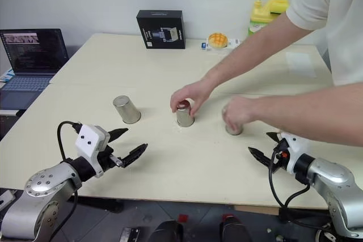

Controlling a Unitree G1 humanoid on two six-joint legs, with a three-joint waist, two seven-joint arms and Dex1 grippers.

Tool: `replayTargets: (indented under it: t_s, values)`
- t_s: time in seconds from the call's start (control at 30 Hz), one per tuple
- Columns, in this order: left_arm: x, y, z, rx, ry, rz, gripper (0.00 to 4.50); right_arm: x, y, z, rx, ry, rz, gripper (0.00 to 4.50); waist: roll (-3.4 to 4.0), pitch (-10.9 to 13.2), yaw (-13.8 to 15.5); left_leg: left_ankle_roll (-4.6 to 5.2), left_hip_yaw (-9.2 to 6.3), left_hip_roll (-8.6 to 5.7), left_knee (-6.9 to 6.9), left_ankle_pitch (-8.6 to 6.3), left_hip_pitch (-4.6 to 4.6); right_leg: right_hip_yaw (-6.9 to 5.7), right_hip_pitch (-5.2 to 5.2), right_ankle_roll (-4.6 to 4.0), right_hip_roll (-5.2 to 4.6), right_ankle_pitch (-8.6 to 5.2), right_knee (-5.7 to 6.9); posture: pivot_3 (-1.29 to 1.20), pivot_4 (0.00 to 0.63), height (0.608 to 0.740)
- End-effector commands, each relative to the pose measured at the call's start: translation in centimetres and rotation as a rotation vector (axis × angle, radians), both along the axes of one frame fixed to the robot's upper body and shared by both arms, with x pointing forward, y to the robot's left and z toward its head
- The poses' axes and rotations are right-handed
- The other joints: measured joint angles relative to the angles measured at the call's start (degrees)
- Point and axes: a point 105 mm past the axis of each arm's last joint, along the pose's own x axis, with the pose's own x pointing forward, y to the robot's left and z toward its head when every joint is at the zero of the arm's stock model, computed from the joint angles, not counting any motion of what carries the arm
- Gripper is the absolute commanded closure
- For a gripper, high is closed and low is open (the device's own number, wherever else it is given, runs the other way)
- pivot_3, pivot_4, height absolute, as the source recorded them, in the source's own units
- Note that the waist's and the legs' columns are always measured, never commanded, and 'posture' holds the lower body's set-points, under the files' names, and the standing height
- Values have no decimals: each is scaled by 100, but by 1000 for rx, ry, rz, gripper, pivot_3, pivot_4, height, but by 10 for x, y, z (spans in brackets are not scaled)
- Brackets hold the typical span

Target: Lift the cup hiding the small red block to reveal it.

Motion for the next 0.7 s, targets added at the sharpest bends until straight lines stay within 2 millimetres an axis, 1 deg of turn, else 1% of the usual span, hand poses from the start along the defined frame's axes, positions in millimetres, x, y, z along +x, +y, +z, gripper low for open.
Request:
replayTargets:
  t_s: [0.03, 0.43, 0.7]
  values:
    - [2, 0, 8, 14, -35, -8, 0, 2, 3, 11, -8, -49, 22, 73, 0, 0, -2, 0, 1, 0, 0, 0, 0, 1, -1, 0, 0, 0, 0, 0, 150, 740]
    - [2, 2, 10, 15, -36, -17, 0, -1, 3, 10, -9, -46, 15, 73, 0, 0, 0, 0, 0, 0, 0, 0, 0, 0, 0, 0, 0, 0, 0, 0, 150, 740]
    - [1, -1, 10, 4, -27, -47, 0, -1, 0, 9, -15, -48, -4, 73, 0, 0, 0, 0, 0, 0, 0, 0, 0, 0, 0, 0, 0, 0, 0, 0, 150, 740]
